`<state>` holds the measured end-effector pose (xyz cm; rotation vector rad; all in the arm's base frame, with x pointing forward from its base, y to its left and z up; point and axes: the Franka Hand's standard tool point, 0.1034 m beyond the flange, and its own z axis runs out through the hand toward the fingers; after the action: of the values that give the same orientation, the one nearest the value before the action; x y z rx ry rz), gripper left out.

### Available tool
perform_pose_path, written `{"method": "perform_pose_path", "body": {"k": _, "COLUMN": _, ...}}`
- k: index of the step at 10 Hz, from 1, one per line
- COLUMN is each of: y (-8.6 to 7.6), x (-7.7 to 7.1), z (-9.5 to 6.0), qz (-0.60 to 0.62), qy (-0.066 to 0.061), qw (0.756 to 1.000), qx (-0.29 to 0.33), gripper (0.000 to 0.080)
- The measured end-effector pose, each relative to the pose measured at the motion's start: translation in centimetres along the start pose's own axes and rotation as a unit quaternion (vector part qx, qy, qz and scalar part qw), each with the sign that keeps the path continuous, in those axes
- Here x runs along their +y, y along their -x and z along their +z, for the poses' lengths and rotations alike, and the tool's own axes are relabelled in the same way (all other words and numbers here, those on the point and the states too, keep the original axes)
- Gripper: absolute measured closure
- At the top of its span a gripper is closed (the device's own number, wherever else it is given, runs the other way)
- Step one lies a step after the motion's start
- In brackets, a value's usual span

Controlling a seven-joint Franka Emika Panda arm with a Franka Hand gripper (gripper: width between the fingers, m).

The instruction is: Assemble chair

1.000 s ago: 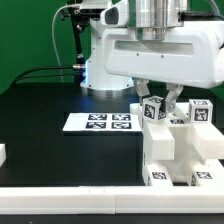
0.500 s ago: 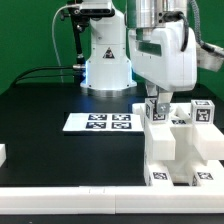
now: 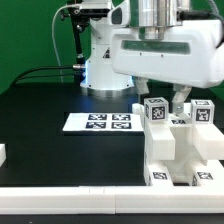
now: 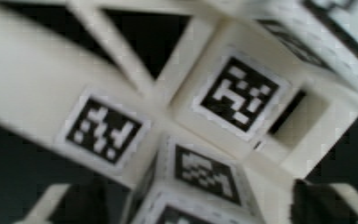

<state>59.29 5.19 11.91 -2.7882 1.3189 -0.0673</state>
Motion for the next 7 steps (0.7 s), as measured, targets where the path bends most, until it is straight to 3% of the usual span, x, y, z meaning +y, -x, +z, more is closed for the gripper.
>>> {"method": "perform_pose_path", "body": {"k": 3, "y": -0.06, "x": 0.07, "z": 0.04, "qz": -0.105, "qy": 0.002, "qw": 0.994, "qx": 0.002, "gripper": 0.0152}}
{"method": "perform_pose_path", "body": {"k": 5, "y": 0.15, "x": -0.38, "z": 0.23, "qz": -0.270, "qy": -0.001, "qw": 0.963, "qx": 0.018, "gripper": 0.0151}}
{"method": "perform_pose_path", "body": {"k": 7, "y": 0.15, "x": -0.18, "z": 0.46, "qz": -0.260, "qy": -0.003, "qw": 0.965, "qx": 0.023, "gripper": 0.0151}}
